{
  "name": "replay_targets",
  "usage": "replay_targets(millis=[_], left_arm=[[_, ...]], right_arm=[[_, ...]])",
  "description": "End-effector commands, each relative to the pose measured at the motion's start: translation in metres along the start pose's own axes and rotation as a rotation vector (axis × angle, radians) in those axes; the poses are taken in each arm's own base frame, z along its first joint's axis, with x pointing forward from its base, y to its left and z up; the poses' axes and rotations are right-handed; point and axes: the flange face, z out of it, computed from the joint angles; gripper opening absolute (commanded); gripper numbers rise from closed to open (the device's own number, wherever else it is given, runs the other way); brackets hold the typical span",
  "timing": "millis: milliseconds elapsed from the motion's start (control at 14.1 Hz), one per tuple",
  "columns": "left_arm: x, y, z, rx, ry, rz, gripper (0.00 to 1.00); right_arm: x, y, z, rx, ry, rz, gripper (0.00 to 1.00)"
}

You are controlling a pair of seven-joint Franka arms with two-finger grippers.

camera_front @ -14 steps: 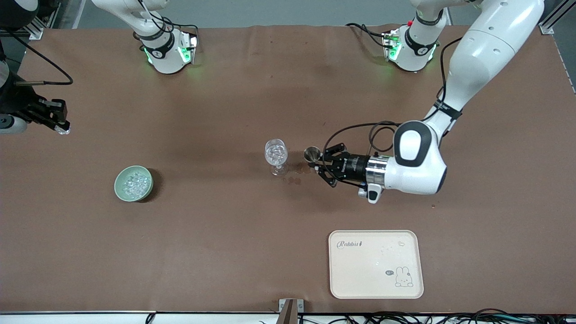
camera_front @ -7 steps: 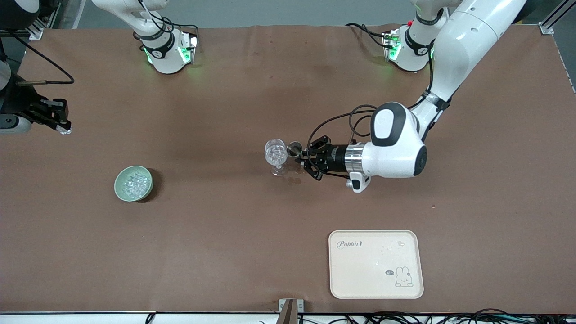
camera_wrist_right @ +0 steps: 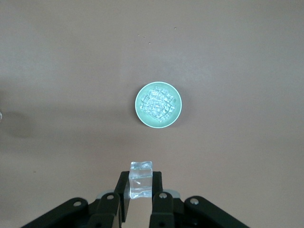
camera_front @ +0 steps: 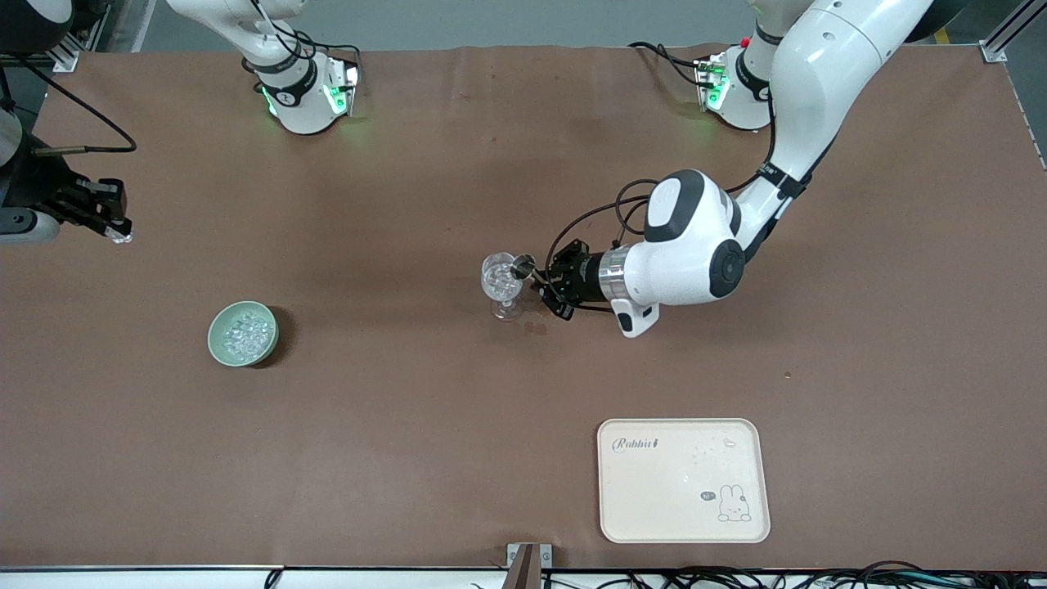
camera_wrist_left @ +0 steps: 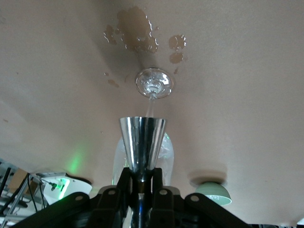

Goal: Pour wine and add ice with both arms
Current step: 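Tilt the jigger over the glass with the left gripper to pour wine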

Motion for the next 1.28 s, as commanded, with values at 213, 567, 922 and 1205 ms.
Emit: replay_targets(millis=[213,567,922,1205], left_arm=[[-0.026,-0.006,0.000,-0.024,0.104,-0.002,0.00],[-0.042,-0.007,0.004,-0.051,0.189,-0.019,0.00],[-0.056,-0.008,0.007,-0.079,0.250,-0.031,0.00],[-0.059,-0.008,0.006,-0.106,0.300,-0.039,0.00]], right_arm=[[-0.006,0.001,0.000,0.014,-0.004,-0.007,0.07],[-0.007,0.002,0.001,0.016,-0.011,-0.005,0.07],[-0.007,0.004,-0.001,0.022,-0.008,0.001,0.07],[-0.008,0.004,0.000,0.024,-0.009,0.001,0.07]])
